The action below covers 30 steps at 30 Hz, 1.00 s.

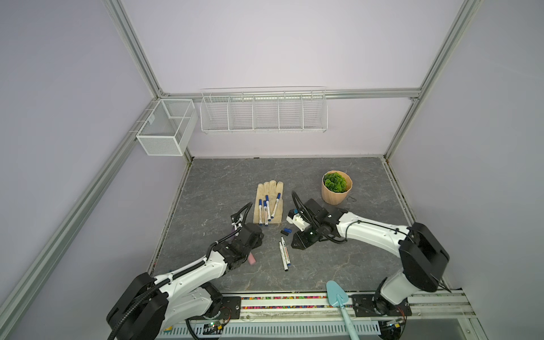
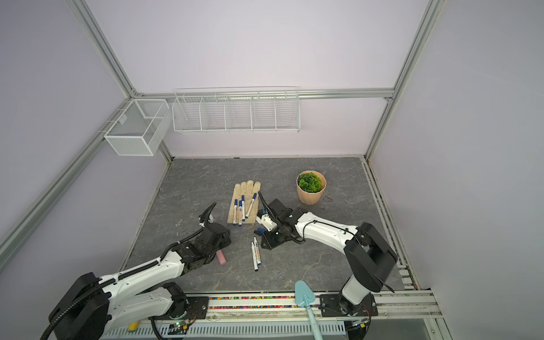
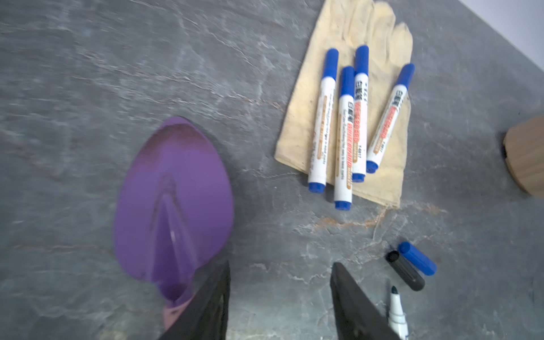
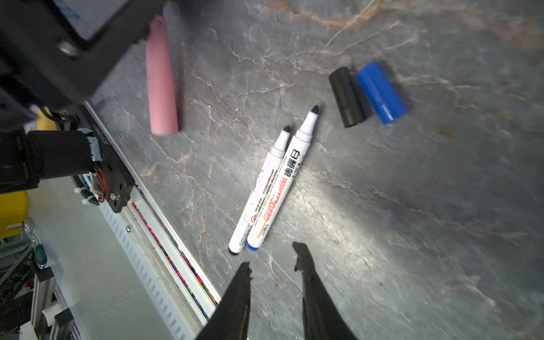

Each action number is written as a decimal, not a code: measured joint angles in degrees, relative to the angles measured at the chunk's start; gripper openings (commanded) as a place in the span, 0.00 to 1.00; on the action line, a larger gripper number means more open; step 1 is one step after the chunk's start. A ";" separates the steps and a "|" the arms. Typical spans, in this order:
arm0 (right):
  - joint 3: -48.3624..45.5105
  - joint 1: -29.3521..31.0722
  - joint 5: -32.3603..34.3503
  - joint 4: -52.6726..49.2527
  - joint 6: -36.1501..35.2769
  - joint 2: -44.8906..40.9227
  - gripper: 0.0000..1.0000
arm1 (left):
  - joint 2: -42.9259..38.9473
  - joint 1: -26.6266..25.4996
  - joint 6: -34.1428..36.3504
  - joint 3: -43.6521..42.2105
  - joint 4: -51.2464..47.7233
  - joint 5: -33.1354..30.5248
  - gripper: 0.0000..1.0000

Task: Insert the pens into the pen caps
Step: 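Grasp a loose white marker with the right gripper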

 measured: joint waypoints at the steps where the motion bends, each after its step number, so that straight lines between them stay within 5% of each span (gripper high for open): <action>1: 0.85 0.57 0.52 -0.42 -0.33 1.36 0.36 | -0.98 0.04 -0.81 -0.76 0.28 -0.85 0.57; 24: 13.60 6.88 15.96 -9.18 -2.32 15.69 0.36 | 1.01 0.17 -3.85 -1.88 1.46 -3.30 0.57; 30: 13.90 7.04 20.76 -10.43 -1.68 16.15 0.26 | 0.98 0.17 -3.82 -1.88 1.57 -3.26 0.58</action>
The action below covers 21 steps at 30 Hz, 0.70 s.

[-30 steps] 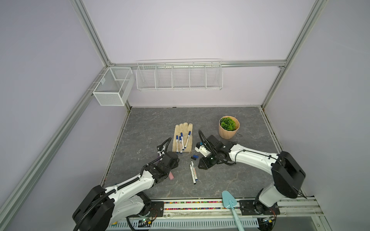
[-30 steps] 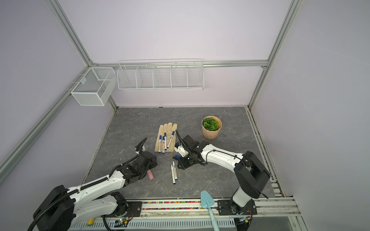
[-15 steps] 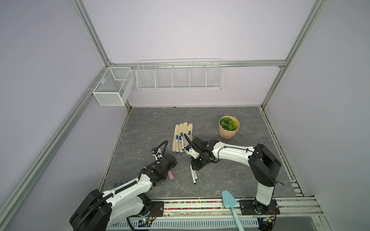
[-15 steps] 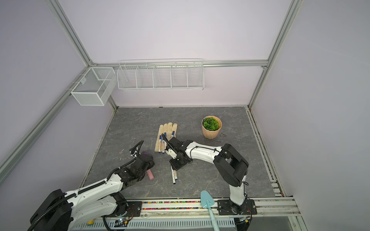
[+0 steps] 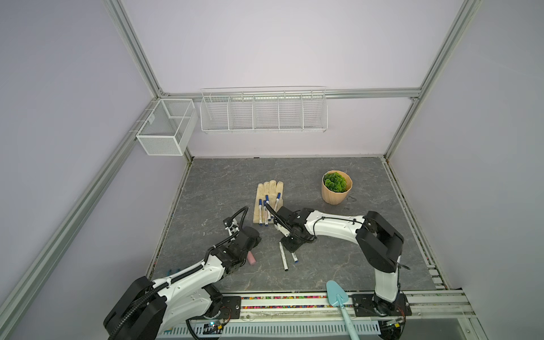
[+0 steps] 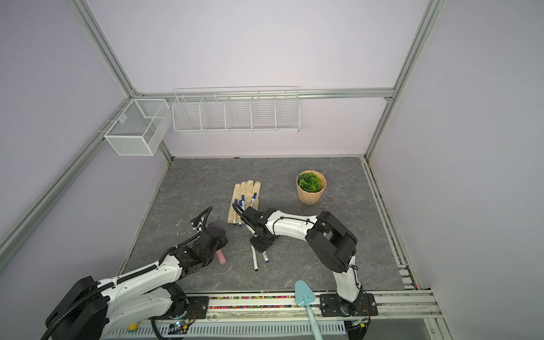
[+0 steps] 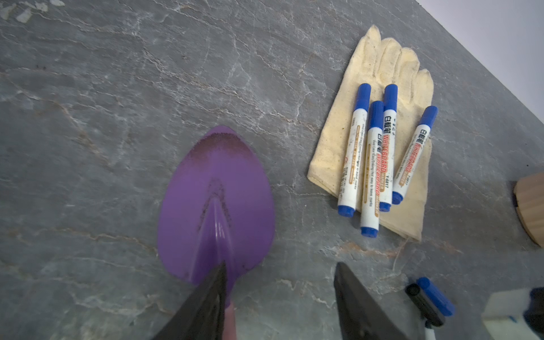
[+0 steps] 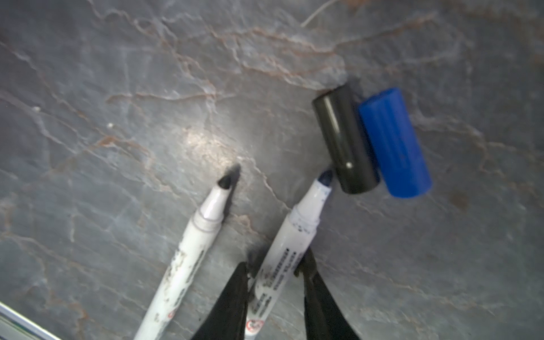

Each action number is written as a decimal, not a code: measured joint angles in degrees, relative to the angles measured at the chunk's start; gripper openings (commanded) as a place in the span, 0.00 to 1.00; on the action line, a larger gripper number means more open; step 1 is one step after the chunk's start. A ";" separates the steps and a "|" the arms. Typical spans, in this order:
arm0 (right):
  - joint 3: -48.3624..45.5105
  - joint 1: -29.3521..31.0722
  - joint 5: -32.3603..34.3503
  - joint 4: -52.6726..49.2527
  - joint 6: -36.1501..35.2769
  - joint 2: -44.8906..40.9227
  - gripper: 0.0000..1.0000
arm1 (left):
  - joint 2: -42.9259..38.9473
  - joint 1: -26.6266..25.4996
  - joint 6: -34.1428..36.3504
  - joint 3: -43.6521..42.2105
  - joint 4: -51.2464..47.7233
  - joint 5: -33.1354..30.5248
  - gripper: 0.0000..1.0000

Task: Insert the pens into the pen caps
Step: 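Lift the white marker upright with the right gripper toward the left gripper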

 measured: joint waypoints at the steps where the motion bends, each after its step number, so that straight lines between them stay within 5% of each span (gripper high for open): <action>1: -0.04 0.00 0.63 -0.09 0.11 0.00 0.23 | 0.00 0.00 0.02 0.00 0.13 0.02 0.58; 9: -4.33 -0.50 2.40 3.30 1.31 -2.71 0.07 | 1.88 0.00 2.23 1.77 1.25 2.49 0.57; 21: -20.24 -14.03 -2.78 13.42 7.72 -23.52 0.07 | 10.60 -0.76 12.22 7.52 8.26 13.18 0.56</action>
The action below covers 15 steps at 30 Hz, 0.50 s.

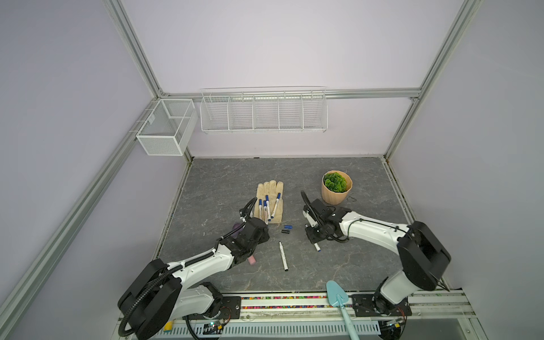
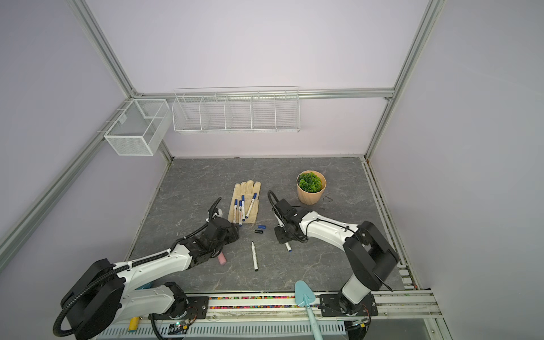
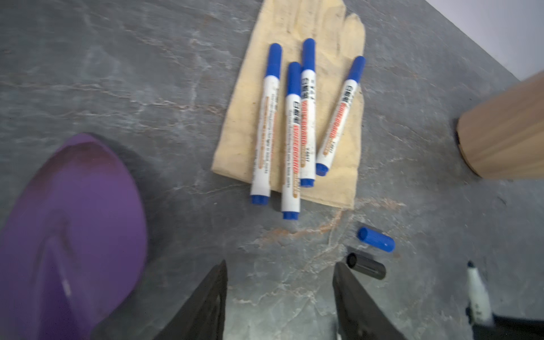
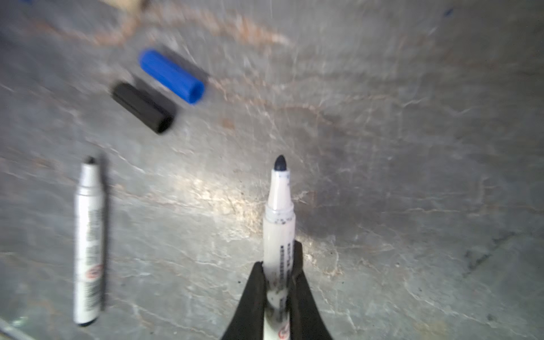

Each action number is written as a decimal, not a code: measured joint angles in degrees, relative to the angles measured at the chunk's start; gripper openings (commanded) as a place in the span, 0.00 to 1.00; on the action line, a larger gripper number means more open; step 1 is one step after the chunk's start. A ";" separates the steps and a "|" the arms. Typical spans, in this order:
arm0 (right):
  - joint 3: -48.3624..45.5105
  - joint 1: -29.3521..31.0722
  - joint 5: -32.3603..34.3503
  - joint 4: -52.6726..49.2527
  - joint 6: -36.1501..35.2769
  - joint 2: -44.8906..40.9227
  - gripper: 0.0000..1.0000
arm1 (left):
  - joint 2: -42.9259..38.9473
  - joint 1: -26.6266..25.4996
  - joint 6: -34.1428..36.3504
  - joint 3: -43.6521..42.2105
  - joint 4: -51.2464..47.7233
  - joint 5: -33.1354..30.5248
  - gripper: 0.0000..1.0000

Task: Insert the pens into the pen caps
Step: 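Lift the white marker upright with the right gripper toward the left gripper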

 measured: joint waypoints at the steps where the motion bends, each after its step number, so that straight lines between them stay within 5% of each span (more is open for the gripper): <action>1: -0.39 -0.83 -1.18 2.12 0.90 -1.75 0.07 | 0.55 -0.33 1.22 0.35 1.01 1.40 0.56; 15: -1.84 -3.41 -15.85 22.82 8.59 -6.36 0.08 | 1.86 -7.63 17.53 3.34 13.90 19.82 0.60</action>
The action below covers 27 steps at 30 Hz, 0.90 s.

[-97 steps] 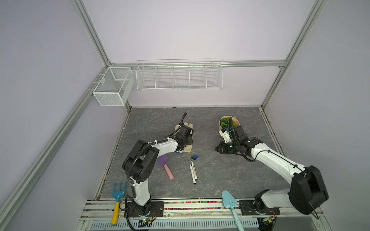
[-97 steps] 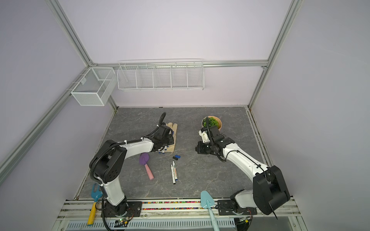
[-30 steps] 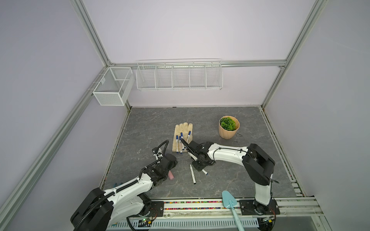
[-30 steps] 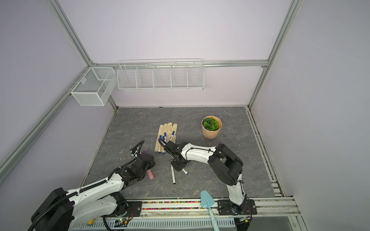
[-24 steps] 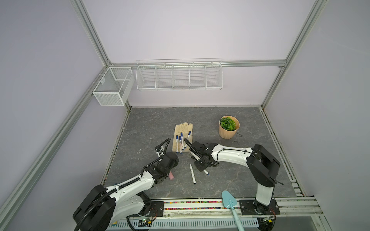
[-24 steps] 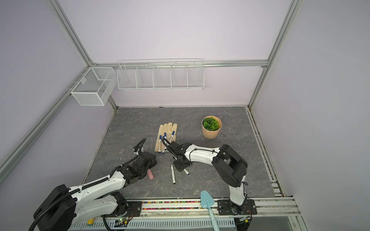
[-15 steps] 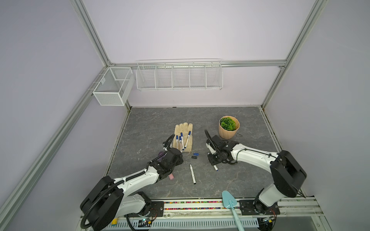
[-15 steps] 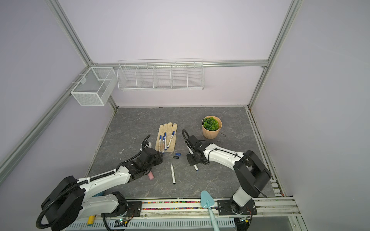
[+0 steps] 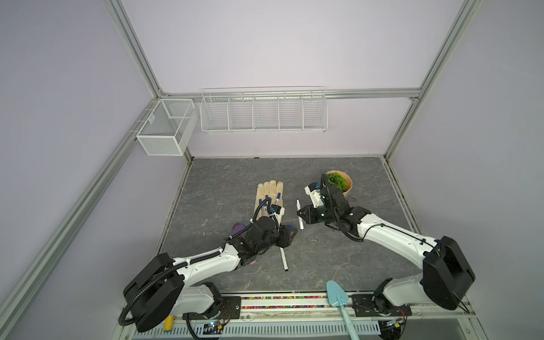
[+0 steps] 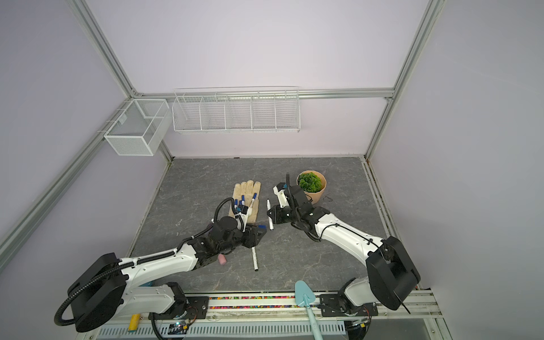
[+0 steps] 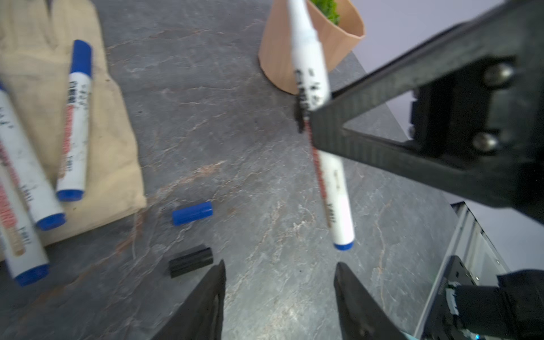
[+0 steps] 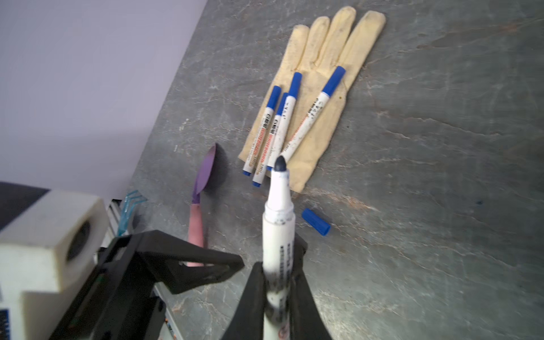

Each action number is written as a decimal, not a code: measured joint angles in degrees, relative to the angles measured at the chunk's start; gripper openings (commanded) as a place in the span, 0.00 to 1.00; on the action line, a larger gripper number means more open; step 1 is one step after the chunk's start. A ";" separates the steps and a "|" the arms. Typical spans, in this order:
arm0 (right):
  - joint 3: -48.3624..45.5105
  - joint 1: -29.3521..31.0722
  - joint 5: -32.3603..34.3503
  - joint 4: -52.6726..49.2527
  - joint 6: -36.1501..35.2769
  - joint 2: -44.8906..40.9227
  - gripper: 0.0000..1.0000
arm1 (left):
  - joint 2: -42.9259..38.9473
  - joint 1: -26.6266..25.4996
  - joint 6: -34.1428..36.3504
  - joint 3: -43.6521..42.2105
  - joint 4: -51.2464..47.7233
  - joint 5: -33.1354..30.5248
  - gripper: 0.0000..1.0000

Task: Insert the pens into the pen caps
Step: 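Lift the white marker upright with the right gripper toward the left gripper, then grasp the white marker with the left gripper from the right gripper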

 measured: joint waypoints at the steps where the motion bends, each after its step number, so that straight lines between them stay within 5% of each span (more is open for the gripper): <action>1: -0.02 0.00 -1.03 0.68 0.11 0.00 0.08 | 0.24 -0.02 0.52 0.22 0.59 0.68 0.60; 7: -0.24 0.02 -6.21 2.89 0.31 0.00 0.08 | 3.69 0.00 1.42 1.11 5.53 2.60 0.55; 16: -1.03 0.00 -7.45 3.93 0.28 -0.44 0.08 | 8.87 -0.39 1.62 4.55 5.62 2.49 0.11; 27: -2.89 -0.02 -10.73 5.57 0.76 -2.54 0.08 | 3.15 -0.59 1.68 0.48 6.03 1.20 0.09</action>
